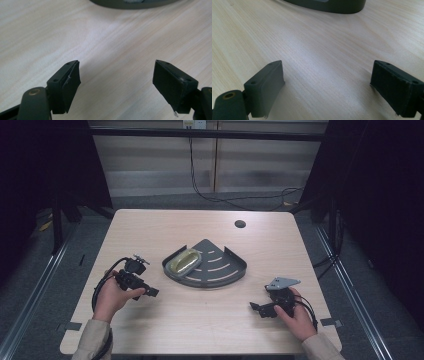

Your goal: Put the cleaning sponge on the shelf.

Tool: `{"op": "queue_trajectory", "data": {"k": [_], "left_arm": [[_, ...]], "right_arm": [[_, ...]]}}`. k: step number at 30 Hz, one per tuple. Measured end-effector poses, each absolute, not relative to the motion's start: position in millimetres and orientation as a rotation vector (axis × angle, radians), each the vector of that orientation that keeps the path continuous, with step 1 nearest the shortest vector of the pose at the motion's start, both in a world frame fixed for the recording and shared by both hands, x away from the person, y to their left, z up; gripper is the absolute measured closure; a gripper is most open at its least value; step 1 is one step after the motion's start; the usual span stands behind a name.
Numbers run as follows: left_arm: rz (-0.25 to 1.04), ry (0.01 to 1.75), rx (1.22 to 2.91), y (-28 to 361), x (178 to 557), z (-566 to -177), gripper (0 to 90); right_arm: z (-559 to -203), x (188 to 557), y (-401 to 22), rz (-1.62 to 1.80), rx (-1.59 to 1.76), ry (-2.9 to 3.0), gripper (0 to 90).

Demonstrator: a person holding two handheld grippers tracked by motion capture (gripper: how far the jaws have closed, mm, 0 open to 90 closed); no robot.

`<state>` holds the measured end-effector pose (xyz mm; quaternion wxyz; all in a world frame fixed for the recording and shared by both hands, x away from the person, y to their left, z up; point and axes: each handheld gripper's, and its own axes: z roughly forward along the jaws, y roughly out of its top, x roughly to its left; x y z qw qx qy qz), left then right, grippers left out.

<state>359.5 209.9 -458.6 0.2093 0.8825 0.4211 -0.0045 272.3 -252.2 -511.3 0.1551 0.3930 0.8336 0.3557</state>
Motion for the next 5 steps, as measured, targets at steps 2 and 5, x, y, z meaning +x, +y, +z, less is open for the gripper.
{"op": "queue_trajectory", "data": {"k": [2,5], "left_arm": [[-0.018,1.176,2.467,210.2,358.6,-460.1,21.7],[-0.019,1.174,2.470,209.0,358.6,-459.5,21.7]], "right_arm": [[-511.3,272.3,-252.2,1.019,1.126,2.388,10.6],[-511.3,272.3,-252.2,1.019,1.126,2.388,10.6]]}}
